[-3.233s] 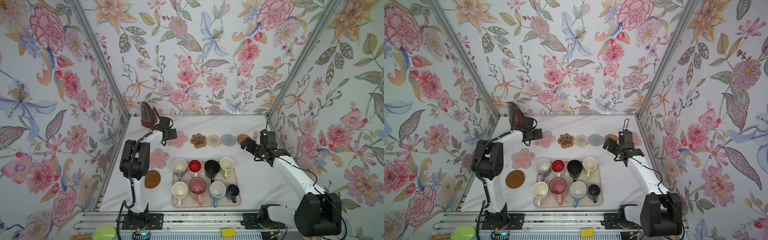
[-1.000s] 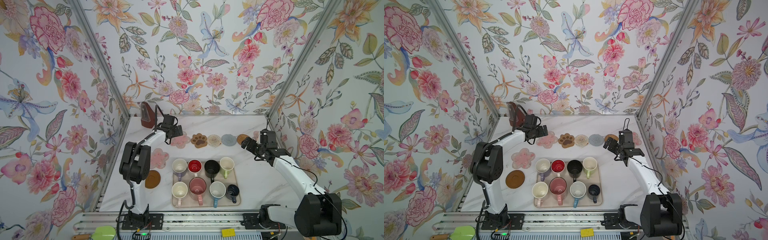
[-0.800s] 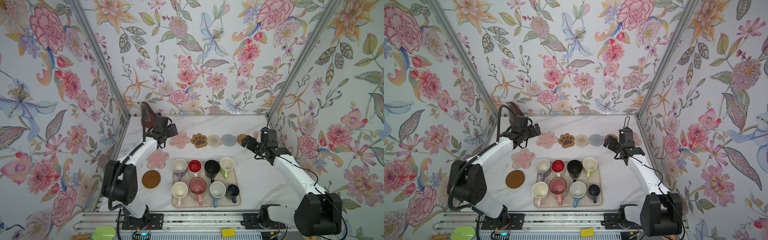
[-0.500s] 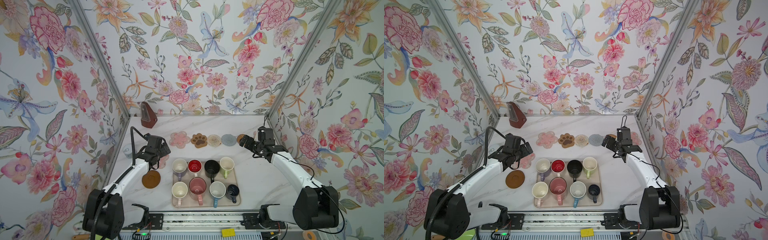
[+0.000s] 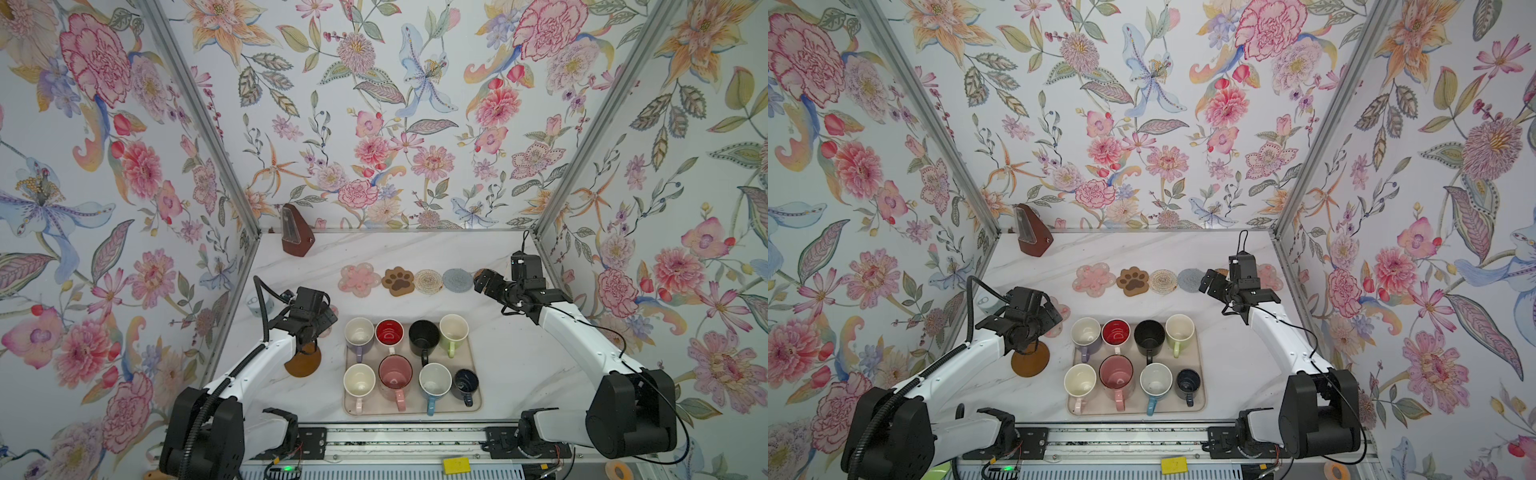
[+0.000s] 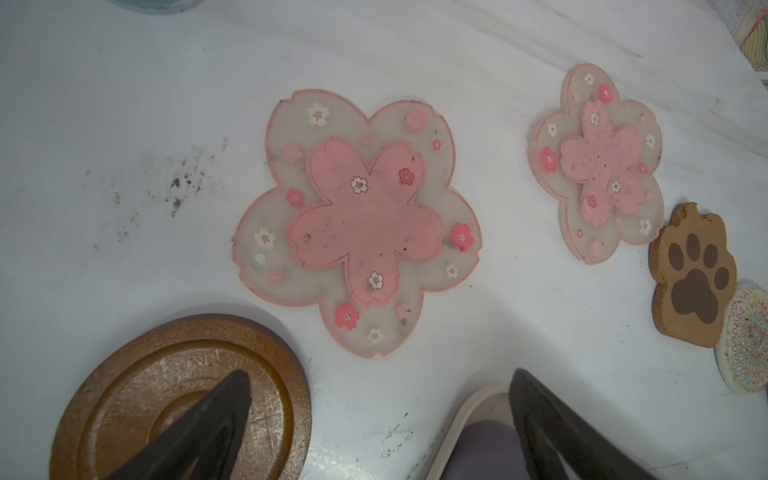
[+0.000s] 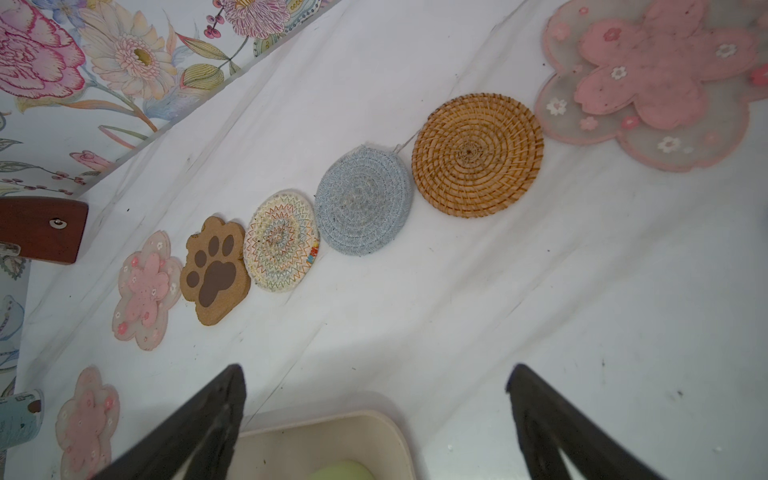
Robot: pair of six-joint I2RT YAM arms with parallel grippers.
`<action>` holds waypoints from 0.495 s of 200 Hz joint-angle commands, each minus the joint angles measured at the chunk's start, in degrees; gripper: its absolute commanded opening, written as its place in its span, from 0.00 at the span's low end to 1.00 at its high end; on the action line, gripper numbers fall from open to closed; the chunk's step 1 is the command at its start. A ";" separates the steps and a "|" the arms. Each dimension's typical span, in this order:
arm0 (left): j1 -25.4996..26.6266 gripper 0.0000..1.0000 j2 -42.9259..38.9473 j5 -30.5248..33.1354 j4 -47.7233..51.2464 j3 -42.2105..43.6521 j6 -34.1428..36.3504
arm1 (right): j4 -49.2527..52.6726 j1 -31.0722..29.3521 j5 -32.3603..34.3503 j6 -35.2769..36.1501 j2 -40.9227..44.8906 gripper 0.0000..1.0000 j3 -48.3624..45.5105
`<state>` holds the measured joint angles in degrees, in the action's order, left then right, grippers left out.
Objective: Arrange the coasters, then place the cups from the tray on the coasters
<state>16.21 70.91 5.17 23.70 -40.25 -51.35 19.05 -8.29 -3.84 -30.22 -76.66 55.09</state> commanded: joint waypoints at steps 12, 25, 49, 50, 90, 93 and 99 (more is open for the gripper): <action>0.40 0.99 3.17 -2.53 -4.15 0.90 -3.47 | 0.28 -0.33 0.84 0.75 1.29 0.99 0.46; 0.40 0.99 4.57 -2.97 -4.84 0.61 -3.58 | 0.53 -0.30 1.04 0.84 1.60 0.99 0.46; 0.40 0.99 6.95 -2.80 -5.35 -0.12 -2.75 | 1.00 -0.21 1.80 1.27 2.17 0.99 0.42; 0.36 0.99 7.04 -2.80 -5.34 -0.11 -2.73 | 0.99 -0.18 1.76 1.28 2.15 0.99 0.39; 0.17 0.99 9.56 -3.33 -6.79 -0.44 -2.52 | 1.34 -0.01 1.93 1.40 2.76 0.99 0.31; 0.19 0.99 9.73 -3.41 -6.90 -0.38 -2.48 | 1.34 0.04 1.99 1.37 2.83 0.99 0.30; 0.07 0.99 10.08 -3.50 -7.31 -0.36 -2.44 | 1.34 0.06 2.07 1.35 2.87 0.99 0.20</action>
<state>16.21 79.57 2.72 17.80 -40.03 -53.69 19.49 -8.29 -2.94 -29.76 -75.20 55.09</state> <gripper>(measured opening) 0.989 0.992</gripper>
